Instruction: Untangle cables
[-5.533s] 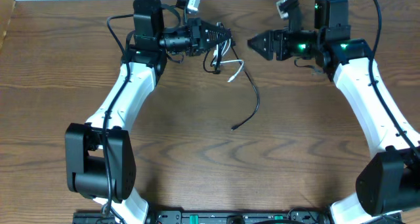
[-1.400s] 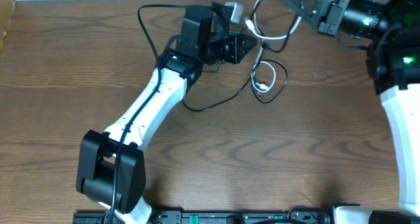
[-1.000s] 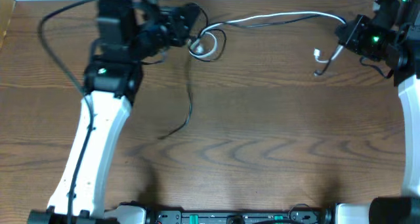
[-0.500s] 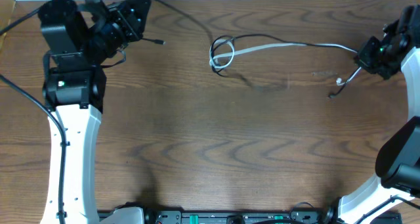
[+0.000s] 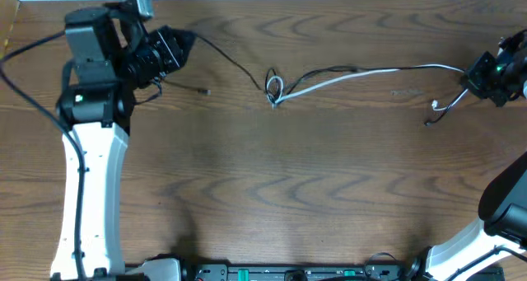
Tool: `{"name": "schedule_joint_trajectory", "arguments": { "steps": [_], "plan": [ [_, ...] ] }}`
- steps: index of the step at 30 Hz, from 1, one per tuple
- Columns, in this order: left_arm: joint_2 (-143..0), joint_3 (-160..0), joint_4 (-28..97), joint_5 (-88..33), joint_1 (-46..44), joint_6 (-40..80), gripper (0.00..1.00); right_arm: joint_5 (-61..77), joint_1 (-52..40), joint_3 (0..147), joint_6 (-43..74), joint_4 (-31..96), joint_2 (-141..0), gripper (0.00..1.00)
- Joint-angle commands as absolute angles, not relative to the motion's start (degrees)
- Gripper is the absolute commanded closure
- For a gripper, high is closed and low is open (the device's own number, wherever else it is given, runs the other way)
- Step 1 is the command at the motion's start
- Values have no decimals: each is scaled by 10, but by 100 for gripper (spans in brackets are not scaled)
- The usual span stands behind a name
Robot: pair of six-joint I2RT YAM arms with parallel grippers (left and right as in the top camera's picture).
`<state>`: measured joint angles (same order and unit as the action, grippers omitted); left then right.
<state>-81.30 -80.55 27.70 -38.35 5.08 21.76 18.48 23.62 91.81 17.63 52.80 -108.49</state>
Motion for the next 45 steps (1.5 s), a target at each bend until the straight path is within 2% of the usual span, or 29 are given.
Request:
{"name": "schedule_joint_trajectory", "arguments": {
  "steps": [1, 9, 13, 19, 24, 31, 34, 40, 41, 42, 45],
  "plan": [
    [-840, -815, 311, -314, 59, 156, 93, 182, 260, 921, 162, 512, -1084, 99],
    [-852, -815, 302, -258, 150, 150, 93, 206, 378, 921, 162, 481, -1084, 99],
    [-852, -815, 302, -259, 202, 150, 93, 261, 430, 921, 167, 475, -1084, 99],
    [-852, -815, 304, -273, 218, 150, 93, 297, 437, 921, 166, 482, -1084, 99],
    [-856, -815, 309, -336, 160, 150, 93, 354, 375, 921, 124, 487, -1084, 99],
    [-855, -815, 260, -337, 41, 122, 92, 429, 229, 921, 61, 477, -1084, 99],
    [-846, -817, 174, -375, 21, 140, 92, 425, 146, 921, 67, 451, -1084, 99],
    [-809, -846, -64, -486, 22, 321, 93, 316, 46, 921, 142, 403, -1084, 98],
    [-797, -858, -124, -501, 23, 364, 93, 297, 30, 921, 141, 397, -1084, 93],
    [-790, -866, -151, -502, 25, 390, 93, 285, 21, 921, 141, 396, -1084, 83],
    [-775, -908, -203, -502, 25, 441, 93, 269, 6, 921, 141, 396, -1084, 65]
  ]
}}
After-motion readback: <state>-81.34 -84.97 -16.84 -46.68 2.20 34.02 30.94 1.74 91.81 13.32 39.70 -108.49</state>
